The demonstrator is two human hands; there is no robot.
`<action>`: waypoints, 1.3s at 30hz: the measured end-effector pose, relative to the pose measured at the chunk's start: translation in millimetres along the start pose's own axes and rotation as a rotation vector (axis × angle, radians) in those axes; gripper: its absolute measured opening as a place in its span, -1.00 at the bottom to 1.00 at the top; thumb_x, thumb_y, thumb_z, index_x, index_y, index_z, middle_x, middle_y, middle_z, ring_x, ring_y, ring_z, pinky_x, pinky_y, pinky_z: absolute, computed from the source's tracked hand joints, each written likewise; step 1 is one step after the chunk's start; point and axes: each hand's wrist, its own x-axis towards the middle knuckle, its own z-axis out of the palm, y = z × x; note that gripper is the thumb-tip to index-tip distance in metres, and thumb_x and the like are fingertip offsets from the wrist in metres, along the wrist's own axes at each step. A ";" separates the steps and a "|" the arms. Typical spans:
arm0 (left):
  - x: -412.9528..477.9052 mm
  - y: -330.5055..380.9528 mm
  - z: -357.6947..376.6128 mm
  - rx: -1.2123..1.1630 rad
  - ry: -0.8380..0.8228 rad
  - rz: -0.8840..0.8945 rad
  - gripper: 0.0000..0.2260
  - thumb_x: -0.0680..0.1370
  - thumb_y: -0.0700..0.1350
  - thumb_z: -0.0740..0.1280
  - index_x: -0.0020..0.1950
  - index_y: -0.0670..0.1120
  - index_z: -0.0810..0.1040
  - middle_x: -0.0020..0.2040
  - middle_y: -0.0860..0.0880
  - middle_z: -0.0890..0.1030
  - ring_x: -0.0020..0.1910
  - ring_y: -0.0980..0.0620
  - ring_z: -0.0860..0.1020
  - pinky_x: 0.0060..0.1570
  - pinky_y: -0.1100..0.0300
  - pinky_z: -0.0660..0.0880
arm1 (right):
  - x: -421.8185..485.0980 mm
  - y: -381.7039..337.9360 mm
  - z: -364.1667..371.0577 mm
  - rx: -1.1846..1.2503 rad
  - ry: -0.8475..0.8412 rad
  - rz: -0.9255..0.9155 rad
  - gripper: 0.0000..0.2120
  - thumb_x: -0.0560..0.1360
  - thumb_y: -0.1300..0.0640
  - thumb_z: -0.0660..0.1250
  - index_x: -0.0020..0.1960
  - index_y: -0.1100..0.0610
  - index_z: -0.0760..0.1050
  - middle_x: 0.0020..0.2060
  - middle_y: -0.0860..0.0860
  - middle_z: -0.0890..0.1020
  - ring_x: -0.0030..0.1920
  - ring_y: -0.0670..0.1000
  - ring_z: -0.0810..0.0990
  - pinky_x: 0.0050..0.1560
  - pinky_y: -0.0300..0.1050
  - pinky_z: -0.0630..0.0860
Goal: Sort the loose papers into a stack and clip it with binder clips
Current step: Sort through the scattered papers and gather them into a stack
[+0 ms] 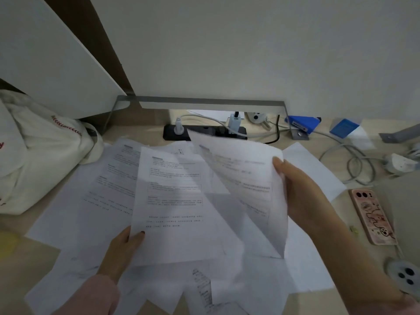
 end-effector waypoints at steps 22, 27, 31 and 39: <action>15.1 -40.3 -32.9 -0.161 -0.258 -0.190 -0.46 0.23 -0.23 0.32 0.22 -0.06 0.43 -0.02 -0.02 0.59 -0.05 -0.03 0.56 -0.17 0.11 0.48 | 53.8 109.1 -32.7 -0.062 0.592 0.246 -0.90 0.58 0.26 0.11 0.04 0.24 0.38 -0.21 0.11 0.49 -0.17 0.13 0.49 -0.22 -0.09 0.47; 20.8 -36.8 -37.0 -0.127 -0.311 -0.246 -0.51 0.16 -0.21 0.31 0.10 -0.08 0.50 -0.05 -0.04 0.60 -0.08 -0.03 0.55 -0.20 0.12 0.47 | 62.6 107.1 -18.1 -0.350 0.485 0.212 -0.86 0.57 0.24 0.11 0.04 0.21 0.43 -0.04 0.18 0.52 -0.04 0.16 0.48 -0.23 -0.06 0.46; 22.0 -33.3 -24.7 -0.153 -0.293 -0.266 -0.60 0.23 0.05 0.48 0.02 -0.03 0.56 -0.04 -0.06 0.65 -0.04 -0.08 0.61 -0.07 0.08 0.52 | 83.2 110.9 23.1 -0.444 0.378 0.139 -0.84 0.57 0.24 0.12 0.02 0.18 0.46 -0.12 0.13 0.54 -0.11 0.10 0.50 -0.18 -0.09 0.46; 6.7 -35.0 1.7 -0.067 -0.206 -0.077 -0.73 0.53 -0.22 0.29 0.05 0.18 0.48 -0.01 0.18 0.59 -0.01 0.17 0.57 -0.07 0.30 0.48 | 96.8 121.5 47.3 -0.594 0.084 0.148 -0.69 0.56 0.15 0.19 0.30 0.06 0.34 0.05 0.04 0.54 0.02 0.04 0.55 -0.11 -0.24 0.46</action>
